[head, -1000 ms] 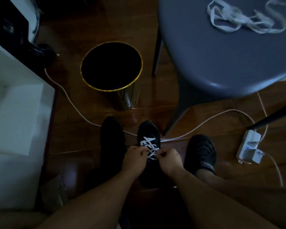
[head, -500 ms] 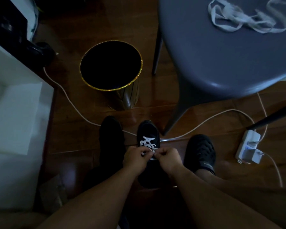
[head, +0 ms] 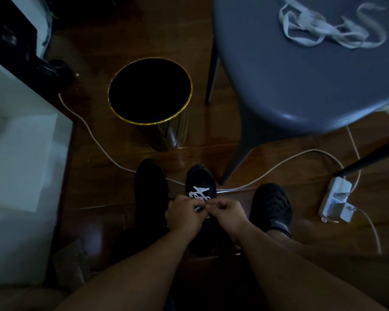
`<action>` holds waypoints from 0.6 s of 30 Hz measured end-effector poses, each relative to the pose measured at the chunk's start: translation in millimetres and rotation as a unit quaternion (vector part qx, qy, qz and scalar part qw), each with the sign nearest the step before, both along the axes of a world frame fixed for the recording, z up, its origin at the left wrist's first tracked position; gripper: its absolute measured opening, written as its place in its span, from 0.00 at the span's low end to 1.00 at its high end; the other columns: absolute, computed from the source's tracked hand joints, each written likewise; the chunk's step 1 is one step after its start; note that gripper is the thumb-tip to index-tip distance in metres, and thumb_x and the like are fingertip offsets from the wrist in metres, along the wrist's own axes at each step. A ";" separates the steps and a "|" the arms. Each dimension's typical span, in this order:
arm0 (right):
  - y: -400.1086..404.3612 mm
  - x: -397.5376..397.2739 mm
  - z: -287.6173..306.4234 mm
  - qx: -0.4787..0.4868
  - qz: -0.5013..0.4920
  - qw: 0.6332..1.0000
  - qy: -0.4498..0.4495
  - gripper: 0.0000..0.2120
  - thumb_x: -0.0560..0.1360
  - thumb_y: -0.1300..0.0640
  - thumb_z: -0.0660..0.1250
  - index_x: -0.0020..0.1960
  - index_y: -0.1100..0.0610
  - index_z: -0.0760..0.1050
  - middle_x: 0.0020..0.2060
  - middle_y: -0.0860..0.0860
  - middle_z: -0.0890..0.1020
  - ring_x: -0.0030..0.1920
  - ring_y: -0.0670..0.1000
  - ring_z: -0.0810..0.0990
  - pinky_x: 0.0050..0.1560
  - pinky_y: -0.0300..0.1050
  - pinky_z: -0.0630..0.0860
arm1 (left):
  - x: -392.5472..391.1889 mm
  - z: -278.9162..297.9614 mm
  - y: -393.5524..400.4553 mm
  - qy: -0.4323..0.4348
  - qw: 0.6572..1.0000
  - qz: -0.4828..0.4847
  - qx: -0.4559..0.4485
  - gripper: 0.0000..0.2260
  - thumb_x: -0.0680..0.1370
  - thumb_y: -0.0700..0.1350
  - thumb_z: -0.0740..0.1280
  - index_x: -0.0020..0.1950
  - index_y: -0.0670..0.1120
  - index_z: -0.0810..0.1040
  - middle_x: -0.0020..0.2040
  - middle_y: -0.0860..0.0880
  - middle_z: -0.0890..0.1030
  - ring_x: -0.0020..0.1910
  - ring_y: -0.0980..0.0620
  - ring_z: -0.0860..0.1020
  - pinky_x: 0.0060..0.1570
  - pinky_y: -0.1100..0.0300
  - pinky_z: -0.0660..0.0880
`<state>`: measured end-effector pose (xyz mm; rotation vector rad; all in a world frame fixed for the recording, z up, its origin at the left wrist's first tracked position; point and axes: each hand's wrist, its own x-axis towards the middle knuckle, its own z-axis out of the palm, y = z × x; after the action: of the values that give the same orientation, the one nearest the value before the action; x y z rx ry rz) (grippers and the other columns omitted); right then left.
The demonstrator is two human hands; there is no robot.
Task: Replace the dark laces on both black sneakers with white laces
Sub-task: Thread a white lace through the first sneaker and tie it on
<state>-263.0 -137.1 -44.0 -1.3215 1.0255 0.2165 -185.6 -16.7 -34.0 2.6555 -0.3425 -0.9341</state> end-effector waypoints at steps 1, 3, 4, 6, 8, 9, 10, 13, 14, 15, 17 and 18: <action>0.2 -0.4 0.9 -0.010 0.008 1.000 0.006 0.04 0.76 0.60 0.75 0.48 0.53 0.87 0.42 0.50 0.88 0.47 0.52 0.88 0.51 0.46 0.83 | 0.1 0.1 1.4 -0.007 1.000 -0.006 -0.001 0.11 0.77 0.65 0.70 0.57 0.66 0.84 0.61 0.53 0.76 0.65 0.45 0.72 0.62 0.51 0.71; 1.6 -0.2 1.6 -0.025 0.027 0.999 0.016 0.04 0.77 0.58 0.74 0.46 0.52 0.88 0.41 0.49 0.88 0.46 0.51 0.87 0.51 0.48 0.84 | 0.9 1.8 2.7 -0.015 1.000 -0.009 -0.002 0.11 0.77 0.65 0.70 0.57 0.66 0.85 0.61 0.53 0.77 0.65 0.45 0.72 0.61 0.51 0.71; 2.2 0.3 1.4 -0.034 0.038 0.998 0.021 0.05 0.77 0.57 0.74 0.45 0.50 0.88 0.41 0.49 0.88 0.46 0.51 0.87 0.52 0.50 0.84 | 1.2 2.6 2.6 -0.015 1.000 -0.007 -0.003 0.11 0.76 0.65 0.70 0.57 0.66 0.85 0.61 0.53 0.77 0.66 0.45 0.72 0.61 0.52 0.71; 3.8 2.9 2.7 -0.049 0.036 0.998 0.024 0.06 0.77 0.56 0.73 0.43 0.49 0.87 0.40 0.49 0.88 0.46 0.52 0.87 0.51 0.52 0.84 | 0.4 3.8 1.4 -0.008 1.000 -0.008 -0.004 0.12 0.76 0.66 0.70 0.57 0.67 0.84 0.61 0.54 0.76 0.66 0.46 0.71 0.62 0.51 0.70; 4.6 5.8 5.7 -0.052 -0.007 0.998 0.028 0.07 0.78 0.59 0.72 0.42 0.52 0.86 0.38 0.50 0.88 0.44 0.54 0.86 0.49 0.51 0.83 | -1.8 1.3 2.8 -0.002 1.000 -0.001 -0.018 0.11 0.78 0.64 0.70 0.59 0.67 0.83 0.61 0.53 0.74 0.65 0.48 0.71 0.64 0.51 0.71; 2.8 6.1 6.2 -0.046 -0.049 0.997 0.041 0.08 0.78 0.60 0.70 0.42 0.53 0.85 0.39 0.52 0.87 0.44 0.55 0.86 0.49 0.52 0.83 | -2.3 -2.3 4.8 0.005 0.999 0.014 -0.035 0.09 0.79 0.60 0.70 0.58 0.66 0.82 0.61 0.52 0.74 0.64 0.47 0.72 0.64 0.51 0.72; 0.4 6.1 6.6 -0.032 -0.101 0.993 0.057 0.08 0.79 0.61 0.69 0.43 0.54 0.84 0.40 0.55 0.87 0.43 0.57 0.86 0.48 0.54 0.83 | -1.8 -6.3 7.6 0.013 0.998 0.035 -0.051 0.06 0.80 0.57 0.70 0.57 0.64 0.80 0.61 0.51 0.74 0.63 0.46 0.73 0.63 0.50 0.73; -20.2 -1.0 0.8 0.063 -0.261 0.958 0.100 0.10 0.83 0.61 0.62 0.48 0.56 0.80 0.41 0.59 0.84 0.37 0.58 0.81 0.34 0.51 0.80 | 3.9 -16.2 19.5 0.042 0.993 0.084 -0.065 0.05 0.82 0.50 0.70 0.52 0.55 0.74 0.59 0.47 0.76 0.55 0.46 0.76 0.56 0.51 0.75; -27.2 -4.1 -1.2 0.102 -0.301 0.942 0.105 0.11 0.84 0.62 0.60 0.49 0.57 0.80 0.40 0.58 0.83 0.35 0.56 0.79 0.32 0.48 0.77 | 6.3 -17.6 22.7 0.050 0.992 0.093 -0.063 0.05 0.82 0.50 0.70 0.51 0.53 0.74 0.58 0.47 0.77 0.53 0.48 0.77 0.53 0.53 0.75; -32.7 -7.8 -4.8 0.137 -0.334 0.926 0.109 0.12 0.85 0.62 0.58 0.49 0.59 0.80 0.39 0.57 0.82 0.35 0.55 0.78 0.34 0.48 0.75 | 8.6 -17.9 25.2 0.059 0.991 0.103 -0.063 0.05 0.82 0.51 0.69 0.53 0.52 0.75 0.56 0.49 0.78 0.53 0.49 0.77 0.51 0.54 0.74; -37.1 -13.5 -12.0 0.193 -0.365 0.904 0.111 0.14 0.86 0.59 0.57 0.46 0.57 0.77 0.37 0.53 0.81 0.34 0.51 0.74 0.35 0.43 0.71 | 12.3 -17.0 27.6 0.080 0.987 0.124 -0.066 0.07 0.83 0.52 0.68 0.57 0.52 0.74 0.54 0.51 0.79 0.53 0.49 0.79 0.50 0.55 0.73; -36.7 -14.8 -14.0 0.210 -0.360 0.902 0.109 0.14 0.87 0.57 0.55 0.46 0.55 0.75 0.36 0.51 0.80 0.33 0.49 0.73 0.31 0.40 0.70 | 14.0 -16.9 28.6 0.085 0.985 0.132 -0.065 0.08 0.84 0.53 0.68 0.59 0.51 0.74 0.54 0.50 0.79 0.53 0.48 0.79 0.49 0.55 0.73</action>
<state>-277.8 -173.7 -58.0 -0.4760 1.4942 0.0154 -171.6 11.9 -51.0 2.4070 -0.0088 -1.0051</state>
